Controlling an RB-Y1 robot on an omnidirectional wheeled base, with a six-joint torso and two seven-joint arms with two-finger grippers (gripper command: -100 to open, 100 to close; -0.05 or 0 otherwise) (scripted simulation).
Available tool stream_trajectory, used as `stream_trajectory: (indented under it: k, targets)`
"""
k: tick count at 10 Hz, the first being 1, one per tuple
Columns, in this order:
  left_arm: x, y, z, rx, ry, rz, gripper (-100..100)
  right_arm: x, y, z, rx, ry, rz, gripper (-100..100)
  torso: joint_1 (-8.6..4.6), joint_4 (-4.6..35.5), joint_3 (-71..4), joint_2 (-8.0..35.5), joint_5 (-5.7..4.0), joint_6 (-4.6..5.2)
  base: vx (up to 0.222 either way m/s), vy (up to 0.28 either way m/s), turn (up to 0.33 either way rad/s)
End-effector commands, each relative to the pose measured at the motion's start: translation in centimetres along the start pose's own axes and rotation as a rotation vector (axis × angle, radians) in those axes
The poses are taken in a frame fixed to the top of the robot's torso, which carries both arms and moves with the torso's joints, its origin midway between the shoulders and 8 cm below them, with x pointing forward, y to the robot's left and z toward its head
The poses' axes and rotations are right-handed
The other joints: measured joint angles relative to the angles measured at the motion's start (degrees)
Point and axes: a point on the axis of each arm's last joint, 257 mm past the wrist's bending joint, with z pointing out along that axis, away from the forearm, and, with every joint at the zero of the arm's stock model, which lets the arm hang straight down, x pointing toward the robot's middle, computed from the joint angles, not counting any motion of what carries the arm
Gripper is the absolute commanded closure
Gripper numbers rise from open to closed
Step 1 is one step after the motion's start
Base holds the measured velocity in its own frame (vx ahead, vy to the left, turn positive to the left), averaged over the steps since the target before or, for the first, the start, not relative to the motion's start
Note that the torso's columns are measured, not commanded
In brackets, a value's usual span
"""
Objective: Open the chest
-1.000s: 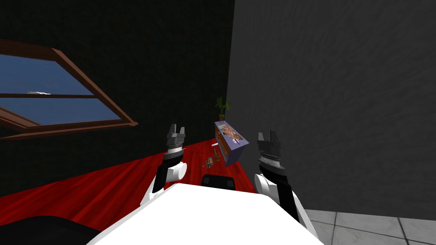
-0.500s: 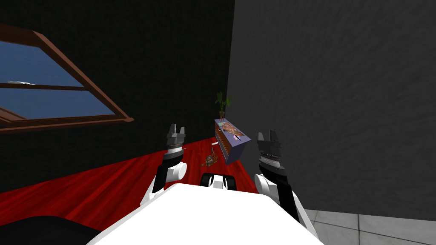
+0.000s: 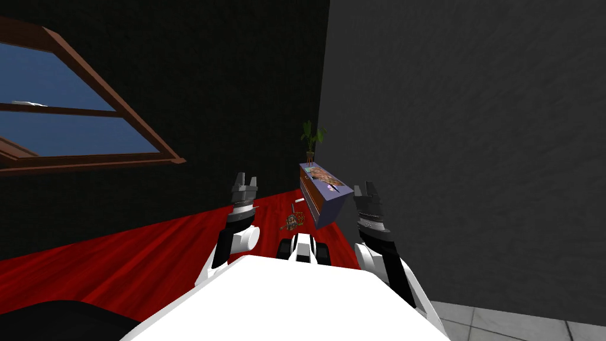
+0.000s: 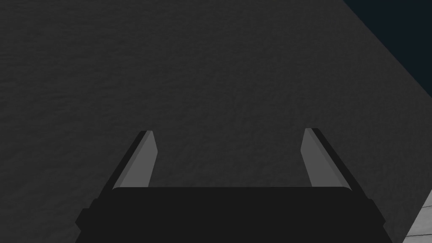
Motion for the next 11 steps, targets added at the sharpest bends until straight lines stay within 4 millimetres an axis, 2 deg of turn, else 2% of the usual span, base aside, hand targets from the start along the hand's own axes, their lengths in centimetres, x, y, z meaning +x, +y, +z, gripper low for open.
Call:
stream_trajectory:
  k: [1, 5, 6, 8, 9, 11]
  targets:
    - [0.0, 0.0, 0.0, 0.000, 0.000, 0.000, 0, 1.6, -2.7, -0.4, 0.066, 0.092, -0.095, -100, -0.03, 0.0, -0.1, 0.0, -0.01, 0.00, 0.078, 0.045, 0.121]
    - [0.0, 0.0, 0.0, 0.000, 0.000, 0.000, 0, 4.4, -9.0, -2.2, 0.203, 0.240, -0.291, -100, 0.02, 0.1, -0.1, 0.1, 0.00, 0.00, 0.119, 0.057, 0.184]
    - [0.0, 0.0, 0.0, 0.000, 0.000, 0.000, 0, 4.4, -9.0, -2.2, 0.202, 0.241, -0.299, -100, 0.00, 0.1, 0.0, 0.1, 0.01, 0.01, 0.085, 0.037, 0.051]
    - [0.0, 0.0, 0.0, 0.000, 0.000, 0.000, 0, 5.5, -12.7, -3.7, 0.277, 0.325, -0.422, -100, -0.14, 0.2, 0.1, 0.3, -0.04, 0.00, 0.091, 0.041, 0.151]
    - [0.0, 0.0, 0.0, 0.000, 0.000, 0.000, 0, 5.5, -12.7, -3.7, 0.276, 0.326, -0.427, -100, -0.04, 0.1, 0.0, 0.2, -0.02, 0.00, 0.086, 0.042, 0.100]
    - [0.0, 0.0, 0.0, 0.000, 0.000, 0.000, 0, 6.3, -16.5, -5.6, 0.352, 0.416, -0.556, -100, -0.05, 0.1, 0.0, 0.1, -0.01, -0.01, 0.114, 0.042, 0.243]
